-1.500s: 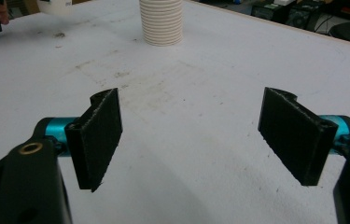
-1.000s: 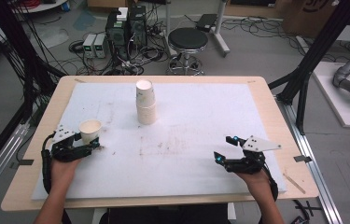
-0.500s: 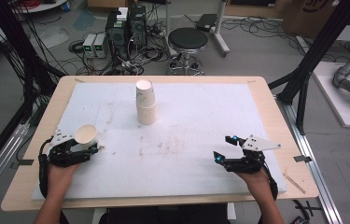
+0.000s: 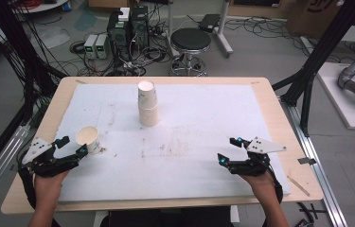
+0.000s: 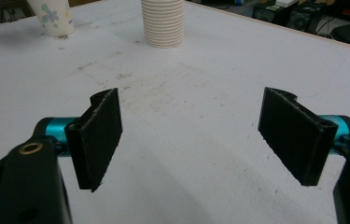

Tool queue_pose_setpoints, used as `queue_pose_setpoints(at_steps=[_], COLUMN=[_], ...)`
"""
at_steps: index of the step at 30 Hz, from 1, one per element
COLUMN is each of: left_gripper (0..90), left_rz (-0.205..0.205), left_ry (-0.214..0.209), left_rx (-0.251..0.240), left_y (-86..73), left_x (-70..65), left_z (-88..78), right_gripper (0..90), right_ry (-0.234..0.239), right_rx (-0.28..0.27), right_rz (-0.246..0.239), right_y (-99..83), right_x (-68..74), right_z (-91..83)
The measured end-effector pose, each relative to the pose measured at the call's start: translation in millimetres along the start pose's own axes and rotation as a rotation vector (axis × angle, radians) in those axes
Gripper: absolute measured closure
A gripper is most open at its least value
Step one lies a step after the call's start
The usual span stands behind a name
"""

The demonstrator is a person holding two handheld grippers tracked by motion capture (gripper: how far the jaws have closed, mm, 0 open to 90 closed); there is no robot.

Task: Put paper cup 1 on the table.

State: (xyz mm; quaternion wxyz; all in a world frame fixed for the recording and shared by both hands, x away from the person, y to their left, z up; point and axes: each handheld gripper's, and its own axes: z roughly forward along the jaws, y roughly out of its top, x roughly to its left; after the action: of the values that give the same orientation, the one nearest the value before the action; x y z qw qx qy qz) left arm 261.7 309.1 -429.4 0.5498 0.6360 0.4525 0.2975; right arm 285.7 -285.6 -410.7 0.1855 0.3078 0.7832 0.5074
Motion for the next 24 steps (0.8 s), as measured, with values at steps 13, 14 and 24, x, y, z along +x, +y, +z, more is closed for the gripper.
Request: queue_pose_setpoints(at_steps=[13, 14, 24], left_gripper=[15.3, 15.3, 15.8], left_rz=[0.015, 0.015, 0.024], left_ry=[-0.210, -0.238, -0.283], left_rx=[-0.148, -0.140, -0.081], left_y=[18.2, 18.5, 16.4], left_x=[-33.4, -36.3, -54.0], left_z=[13.8, 18.4, 45.1], right_gripper=[22.2, 22.2, 22.2], right_ry=[-0.097, -0.108, -0.157], right_rx=[0.022, 0.022, 0.026], right_rz=[-0.002, -0.007, 0.019], right_y=[-2.8, -2.9, -3.8], right_x=[-9.3, -10.3, -17.4], right_z=[-8.7, -9.1, -16.0])
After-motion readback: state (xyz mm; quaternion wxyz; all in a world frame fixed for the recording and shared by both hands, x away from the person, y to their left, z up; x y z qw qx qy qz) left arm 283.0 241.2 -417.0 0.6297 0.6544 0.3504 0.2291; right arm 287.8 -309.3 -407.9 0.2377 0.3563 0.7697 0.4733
